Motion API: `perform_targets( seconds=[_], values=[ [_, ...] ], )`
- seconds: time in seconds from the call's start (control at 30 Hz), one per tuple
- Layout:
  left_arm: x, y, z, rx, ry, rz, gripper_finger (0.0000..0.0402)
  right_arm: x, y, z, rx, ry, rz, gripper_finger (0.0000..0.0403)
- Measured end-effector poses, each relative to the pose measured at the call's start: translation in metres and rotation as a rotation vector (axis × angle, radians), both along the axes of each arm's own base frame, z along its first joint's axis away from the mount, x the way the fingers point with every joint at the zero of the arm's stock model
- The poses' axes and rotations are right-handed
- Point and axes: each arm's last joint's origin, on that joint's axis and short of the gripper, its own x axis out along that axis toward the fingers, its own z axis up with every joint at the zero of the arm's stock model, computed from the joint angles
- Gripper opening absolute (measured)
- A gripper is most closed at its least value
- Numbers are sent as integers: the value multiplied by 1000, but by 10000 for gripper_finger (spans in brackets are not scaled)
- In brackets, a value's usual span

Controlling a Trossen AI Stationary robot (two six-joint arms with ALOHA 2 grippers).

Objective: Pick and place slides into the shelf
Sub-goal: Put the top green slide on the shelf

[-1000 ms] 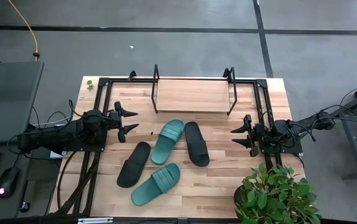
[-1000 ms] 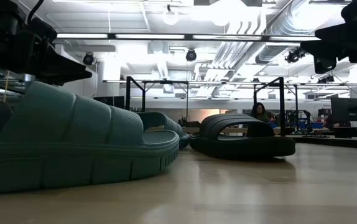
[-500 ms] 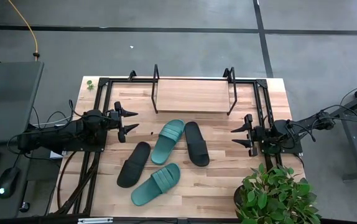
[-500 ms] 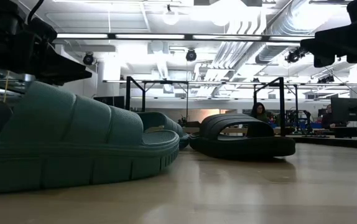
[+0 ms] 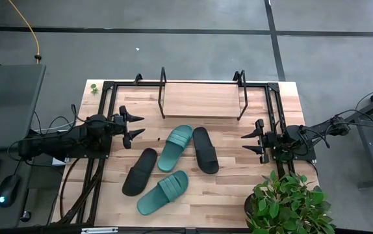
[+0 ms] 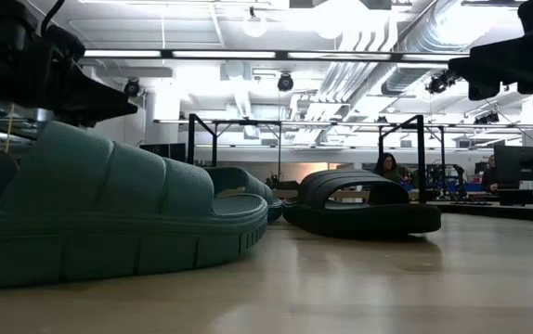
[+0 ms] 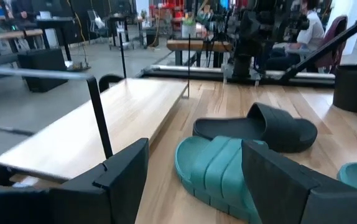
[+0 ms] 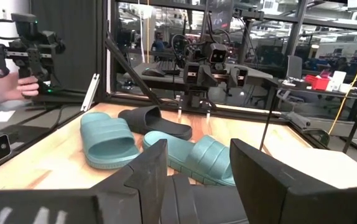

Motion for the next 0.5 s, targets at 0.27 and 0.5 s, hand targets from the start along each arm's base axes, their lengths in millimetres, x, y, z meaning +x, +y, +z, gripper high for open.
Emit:
perform_targets(
  seconds=[0.27, 0.5],
  values=[
    [0, 0, 2, -42, -36, 5, 239, 0, 0, 0, 34, 0, 2, 165],
    [0, 1, 2, -45, -40, 40, 239, 0, 0, 0, 54, 5, 3, 165]
  ],
)
